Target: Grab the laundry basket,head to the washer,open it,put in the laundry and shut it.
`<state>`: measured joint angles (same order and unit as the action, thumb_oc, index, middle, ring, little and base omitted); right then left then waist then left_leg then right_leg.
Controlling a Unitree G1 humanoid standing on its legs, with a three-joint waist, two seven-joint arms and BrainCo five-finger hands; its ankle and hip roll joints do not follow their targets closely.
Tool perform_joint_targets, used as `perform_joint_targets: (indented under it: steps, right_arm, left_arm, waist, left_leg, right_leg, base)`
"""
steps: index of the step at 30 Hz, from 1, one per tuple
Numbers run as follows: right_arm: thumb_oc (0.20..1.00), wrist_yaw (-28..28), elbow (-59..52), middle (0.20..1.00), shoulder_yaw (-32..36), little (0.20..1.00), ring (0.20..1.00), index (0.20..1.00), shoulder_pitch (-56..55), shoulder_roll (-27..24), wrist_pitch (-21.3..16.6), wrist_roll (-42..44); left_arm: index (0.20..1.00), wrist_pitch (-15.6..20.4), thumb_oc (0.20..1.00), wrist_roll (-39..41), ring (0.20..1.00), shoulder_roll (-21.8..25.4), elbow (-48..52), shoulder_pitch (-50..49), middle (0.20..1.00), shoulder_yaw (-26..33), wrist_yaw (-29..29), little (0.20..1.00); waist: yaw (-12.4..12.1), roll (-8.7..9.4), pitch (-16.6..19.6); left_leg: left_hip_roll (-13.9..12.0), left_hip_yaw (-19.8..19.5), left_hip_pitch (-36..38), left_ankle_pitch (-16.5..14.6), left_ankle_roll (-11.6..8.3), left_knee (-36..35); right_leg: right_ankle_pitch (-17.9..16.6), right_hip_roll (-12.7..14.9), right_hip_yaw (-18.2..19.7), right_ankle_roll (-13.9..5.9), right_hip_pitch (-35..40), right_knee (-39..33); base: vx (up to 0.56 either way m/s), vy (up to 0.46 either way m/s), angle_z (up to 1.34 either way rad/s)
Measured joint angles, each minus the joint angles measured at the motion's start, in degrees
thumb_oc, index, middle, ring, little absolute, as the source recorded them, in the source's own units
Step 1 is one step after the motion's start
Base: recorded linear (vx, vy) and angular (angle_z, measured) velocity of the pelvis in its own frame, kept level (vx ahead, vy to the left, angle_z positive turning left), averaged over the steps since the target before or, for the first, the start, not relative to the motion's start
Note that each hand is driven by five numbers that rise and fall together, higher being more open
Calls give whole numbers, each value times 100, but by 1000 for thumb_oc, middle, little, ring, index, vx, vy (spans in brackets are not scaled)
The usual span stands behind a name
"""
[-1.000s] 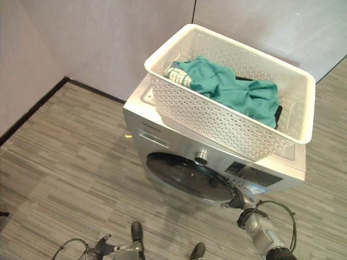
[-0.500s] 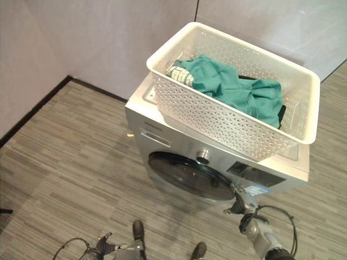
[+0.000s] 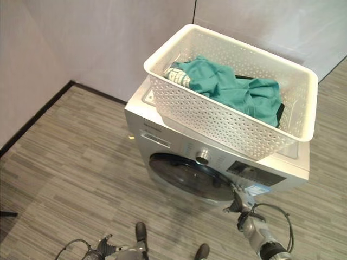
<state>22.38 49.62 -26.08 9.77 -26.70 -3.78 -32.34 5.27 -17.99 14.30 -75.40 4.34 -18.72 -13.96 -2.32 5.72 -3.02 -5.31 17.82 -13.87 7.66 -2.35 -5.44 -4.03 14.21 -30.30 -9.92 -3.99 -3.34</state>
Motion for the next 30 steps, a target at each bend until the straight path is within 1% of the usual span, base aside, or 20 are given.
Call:
perform_joint_targets:
  steps: [8, 11, 14, 15, 24, 30]
  right_arm:
    - [1000, 43, 374, 1000, -112, 1000, 1000, 1000, 286, 107, -3, 13]
    - [1000, 59, 720, 1000, -153, 1000, 1000, 1000, 467, 215, -25, 318]
    - [1000, 77, 763, 1000, -148, 1000, 1000, 1000, 463, 202, -96, 563]
    - [1000, 72, 764, 1000, -162, 1000, 1000, 1000, 457, 198, -115, 781]
    - [1000, -2, 727, 1000, -39, 1000, 1000, 1000, 461, 111, -319, 1344]
    - [1000, -22, 684, 1000, -52, 1000, 1000, 1000, 456, 85, -344, 1488]
  left_arm:
    - [1000, -2, 1000, -63, 1000, -11, -14, 5, 1000, -5, -79, 1000]
    - [1000, -2, 1000, -63, 1000, -9, -39, 14, 1000, -10, -84, 1000]
    - [1000, -2, 1000, -61, 1000, -12, -64, 14, 1000, -11, -84, 1000]
    - [1000, -1, 1000, -62, 1000, -50, -101, 18, 1000, -11, -84, 1000]
    - [1000, -13, 1000, -63, 1000, -128, -222, 5, 1000, -20, -80, 1000]
    - [1000, -12, 1000, -70, 1000, -149, -222, 5, 1000, -20, -82, 1000]
  waist:
    - [-14, -7, 6]
    - [-14, -35, 14]
    - [-16, -72, 70]
    - [-16, -101, 73]
    - [-16, -295, 51]
    - [-16, -344, 41]
  left_leg:
    - [-5, 1, -31, 29, -38, 21]
    - [-8, -1, -61, 30, -44, 22]
    - [-14, -12, -158, 57, -41, 23]
    - [-14, -11, -162, 55, -45, 23]
    - [-27, -2, -240, 54, -75, 22]
    - [-39, 2, -247, 59, -81, 22]
  right_leg:
    - [2, -19, -1, -4, -2, -81]
    - [25, -18, 5, -32, -24, -112]
    - [20, -18, 0, -32, -108, -122]
    - [19, -19, 0, -33, -108, -134]
    - [24, -23, 6, -36, -201, -147]
    - [27, -33, 8, -41, -215, -148]
  base:
    - [0, 0, 0]
    - [0, 0, 0]
    - [0, 0, 0]
    - [0, 0, 0]
    - [20, -5, -1]
    - [0, 0, 0]
